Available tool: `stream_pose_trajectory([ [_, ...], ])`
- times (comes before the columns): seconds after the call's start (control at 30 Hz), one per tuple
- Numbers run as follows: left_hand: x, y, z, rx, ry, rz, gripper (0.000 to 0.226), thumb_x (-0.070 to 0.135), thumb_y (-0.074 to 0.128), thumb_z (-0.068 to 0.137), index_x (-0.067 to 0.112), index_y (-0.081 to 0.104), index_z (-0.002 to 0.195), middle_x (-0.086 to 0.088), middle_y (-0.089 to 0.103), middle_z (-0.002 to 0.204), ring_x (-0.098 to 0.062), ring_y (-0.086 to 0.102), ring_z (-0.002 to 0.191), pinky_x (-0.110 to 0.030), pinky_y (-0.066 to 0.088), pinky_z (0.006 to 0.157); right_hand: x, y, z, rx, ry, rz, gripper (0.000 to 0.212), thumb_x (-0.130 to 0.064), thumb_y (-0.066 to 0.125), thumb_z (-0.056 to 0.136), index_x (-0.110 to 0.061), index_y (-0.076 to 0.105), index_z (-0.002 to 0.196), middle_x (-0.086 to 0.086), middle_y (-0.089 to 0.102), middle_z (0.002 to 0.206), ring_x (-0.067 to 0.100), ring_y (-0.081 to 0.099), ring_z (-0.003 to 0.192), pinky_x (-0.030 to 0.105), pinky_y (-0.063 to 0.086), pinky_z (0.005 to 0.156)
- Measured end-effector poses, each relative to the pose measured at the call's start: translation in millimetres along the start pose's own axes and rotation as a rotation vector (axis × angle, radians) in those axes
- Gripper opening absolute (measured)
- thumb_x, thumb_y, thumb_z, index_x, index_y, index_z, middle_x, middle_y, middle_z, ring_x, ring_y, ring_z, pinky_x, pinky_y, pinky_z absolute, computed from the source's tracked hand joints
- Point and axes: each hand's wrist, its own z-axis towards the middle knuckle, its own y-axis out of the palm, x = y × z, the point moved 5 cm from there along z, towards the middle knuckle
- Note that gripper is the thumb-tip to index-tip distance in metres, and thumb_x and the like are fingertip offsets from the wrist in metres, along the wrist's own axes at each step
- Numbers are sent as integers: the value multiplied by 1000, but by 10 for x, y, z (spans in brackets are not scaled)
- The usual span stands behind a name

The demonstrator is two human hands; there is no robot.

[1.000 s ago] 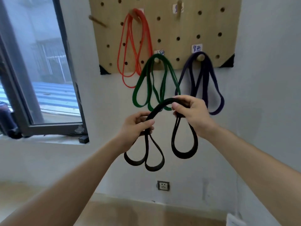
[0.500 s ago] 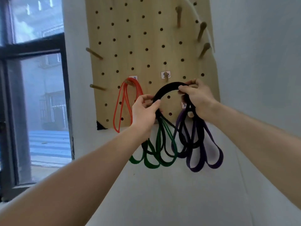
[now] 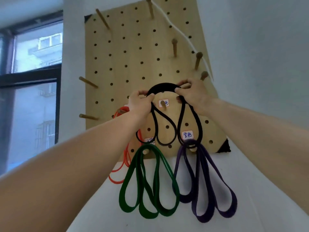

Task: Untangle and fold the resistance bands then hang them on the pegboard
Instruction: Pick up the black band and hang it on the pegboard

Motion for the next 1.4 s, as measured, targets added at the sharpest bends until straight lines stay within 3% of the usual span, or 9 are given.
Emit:
stream_pose_trajectory([
  [0.2,-181,106,241,53,-5,54,19,16,72,91,29,58,92,-11,73,97,-31,76,91,-47,63,83,268,127,232,48,53,77,16,-3,67,93,-12,61,104,7,62,90,18,62,69,35,61,76],
  [0.4,-412,216,237,86,-59,62,22,18,69,94,32,52,95,-10,73,97,-23,75,84,-41,63,81,607,329,207,67,204,151,20,-1,63,95,-16,55,105,15,64,109,22,65,80,38,63,75],
  [0.57,-671,212,124,-48,-134,155,19,15,67,96,25,56,108,-9,69,111,-23,69,95,-42,60,87,716,298,110,-178,226,-220,31,2,67,91,-17,57,113,11,64,107,23,64,92,44,59,88],
  [0.7,-732,23,46,-280,-119,396,29,15,65,98,25,64,125,-6,66,129,-24,62,117,-42,52,102,695,100,0,-426,259,-268,52,2,66,90,-28,56,131,11,68,104,22,66,89,38,59,76],
  [0.83,-716,-296,-79,-445,-23,711,32,14,58,101,19,66,131,-1,64,135,-19,57,128,-38,45,112,661,-187,-86,-544,173,-646,42,-19,66,95,-40,57,131,3,66,120,21,63,110,41,51,100],
  [0.93,-705,-443,-208,-470,24,748,29,19,60,100,19,68,128,-2,68,128,-18,62,119,-44,47,111,639,-354,-172,-538,125,-780,36,-31,65,96,-33,62,132,-1,65,126,20,56,123,42,43,110],
  [1.03,-732,-450,-287,-514,49,709,32,18,63,98,18,66,131,-2,69,128,-15,66,114,-42,52,106,631,-437,-253,-551,83,-852,36,-31,62,98,-28,63,134,-12,60,97,11,55,103,33,45,95],
  [1.2,-785,-109,-447,-610,83,621,31,10,65,97,14,69,128,-2,73,119,-11,73,101,-26,61,86,703,-418,-293,-493,161,-740,34,-26,58,101,-24,60,135,0,59,93,15,53,79,26,45,62],
  [1.4,-1005,-81,-488,-640,266,1104,43,39,59,100,34,57,142,4,60,142,-28,43,136,-52,31,115,632,-227,-318,-314,78,-495,52,-22,70,94,-19,52,142,9,64,102,20,70,75,21,56,55],
])
